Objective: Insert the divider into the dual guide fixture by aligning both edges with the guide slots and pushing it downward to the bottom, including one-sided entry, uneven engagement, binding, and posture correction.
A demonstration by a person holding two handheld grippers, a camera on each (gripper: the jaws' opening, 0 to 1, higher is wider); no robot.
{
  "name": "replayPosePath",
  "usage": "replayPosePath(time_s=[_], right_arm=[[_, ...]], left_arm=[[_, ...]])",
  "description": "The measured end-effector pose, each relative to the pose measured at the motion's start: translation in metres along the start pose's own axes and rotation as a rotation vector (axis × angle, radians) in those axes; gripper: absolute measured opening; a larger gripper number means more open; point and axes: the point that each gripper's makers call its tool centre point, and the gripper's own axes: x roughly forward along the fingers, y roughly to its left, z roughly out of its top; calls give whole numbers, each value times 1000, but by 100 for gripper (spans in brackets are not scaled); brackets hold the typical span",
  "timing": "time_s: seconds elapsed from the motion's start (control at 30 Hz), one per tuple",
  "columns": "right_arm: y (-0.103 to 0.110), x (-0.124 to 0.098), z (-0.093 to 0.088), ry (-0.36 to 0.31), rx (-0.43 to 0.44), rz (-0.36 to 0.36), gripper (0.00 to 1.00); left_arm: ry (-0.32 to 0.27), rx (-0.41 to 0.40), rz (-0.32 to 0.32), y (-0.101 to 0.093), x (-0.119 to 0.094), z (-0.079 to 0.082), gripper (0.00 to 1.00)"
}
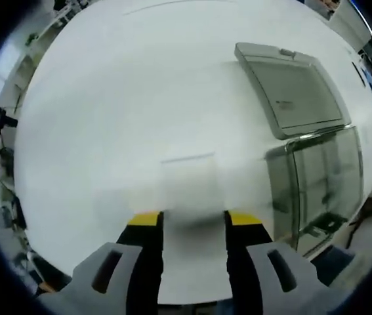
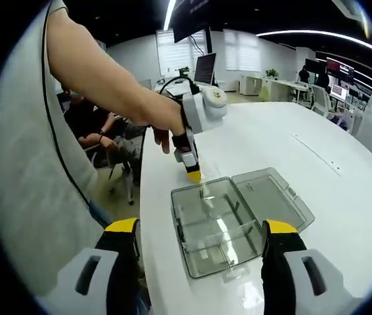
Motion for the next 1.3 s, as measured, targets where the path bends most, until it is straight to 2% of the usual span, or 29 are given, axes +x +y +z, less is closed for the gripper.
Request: replayPosePath(time_s=[0.43,0.67,0.7,0.87,1.3], right_arm=[[0,-2,0,-4,7,-7,73],[-1,-2,1,1,4,-7,73],[-1,-2,1,1,5,-7,73],[0,-1,0,5,3,-4,73],[-2,-2,0,9,10,-5,73]], left_arm=[[2,16,-11,1,-3,-1,29],[-14,27,-18,5,-6,5,27],[-3,27,-34,3,-6,3,27],[-10,33,-35,6,-7,2,27],[-34,4,-113,3,-12,1,26]])
